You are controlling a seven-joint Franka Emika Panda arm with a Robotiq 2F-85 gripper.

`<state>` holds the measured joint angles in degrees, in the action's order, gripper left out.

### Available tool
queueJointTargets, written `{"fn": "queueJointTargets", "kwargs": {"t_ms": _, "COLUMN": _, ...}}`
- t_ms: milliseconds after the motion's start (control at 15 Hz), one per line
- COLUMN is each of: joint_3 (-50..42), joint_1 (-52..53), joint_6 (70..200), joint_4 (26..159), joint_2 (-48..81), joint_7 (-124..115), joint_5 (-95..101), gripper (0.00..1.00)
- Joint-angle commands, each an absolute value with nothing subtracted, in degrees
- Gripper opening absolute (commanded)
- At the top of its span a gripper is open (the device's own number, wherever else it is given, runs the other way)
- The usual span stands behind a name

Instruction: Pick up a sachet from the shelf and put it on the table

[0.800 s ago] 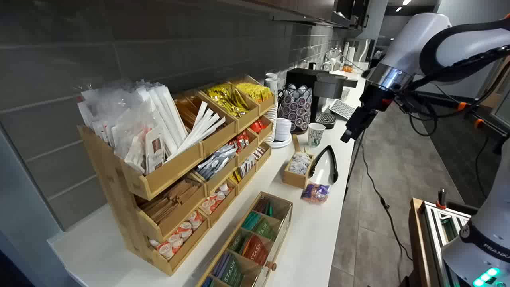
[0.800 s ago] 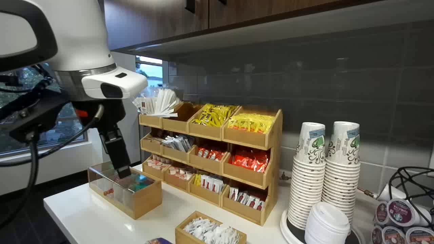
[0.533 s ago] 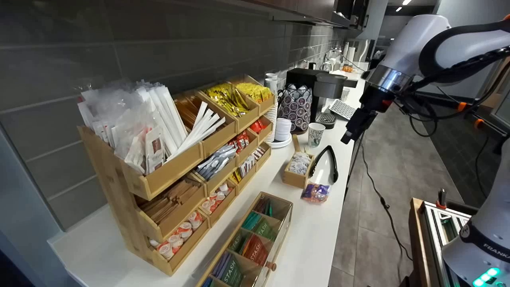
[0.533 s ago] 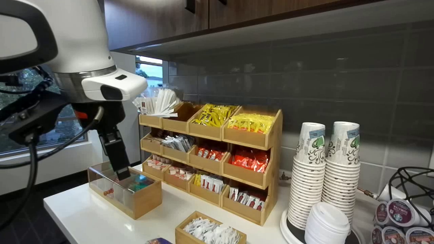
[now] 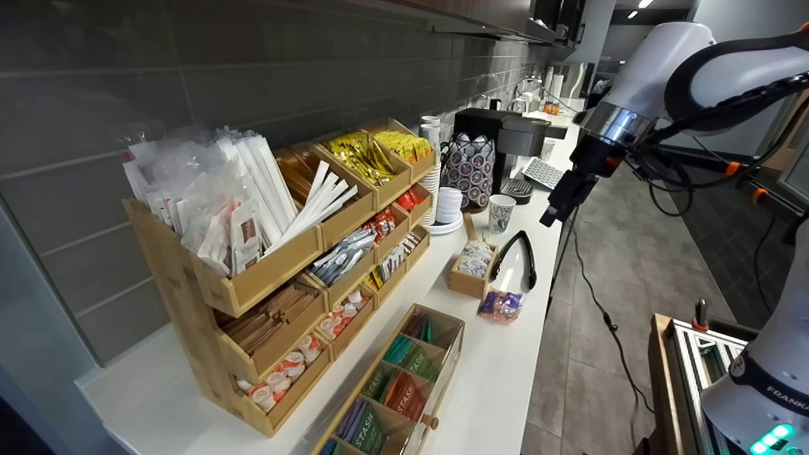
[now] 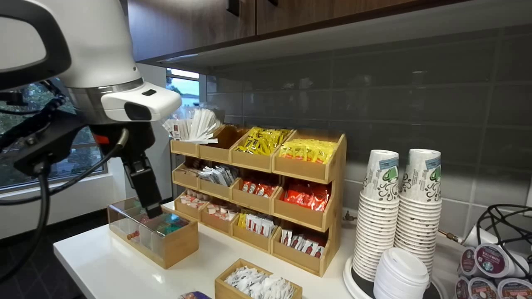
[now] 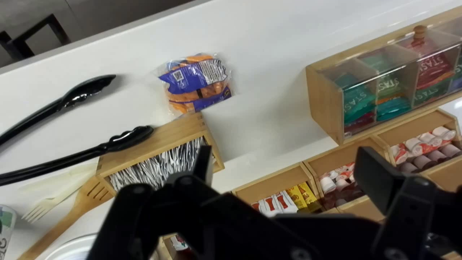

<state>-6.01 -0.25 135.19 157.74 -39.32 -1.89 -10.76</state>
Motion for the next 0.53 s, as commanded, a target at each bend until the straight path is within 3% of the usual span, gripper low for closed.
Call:
{"fn": "queueJointTargets", "kwargs": {"t_ms": 0, "joint_3": -6.03, "joint_1": -0.50, "joint_6": 146.05, "joint_4": 155.74, "joint_2": -34.34, "joint_7": -1.64, "joint_5": -12.37, "gripper": 1.00}}
{"fn": "queueJointTargets", "kwargs": {"t_ms": 467, "joint_3": -9.93, "joint_1": 5.91, "joint_6": 169.80, "joint_4": 146.42, "joint_2": -18.52, "joint_7": 1.03, "joint_5": -15.87, "gripper": 1.00}}
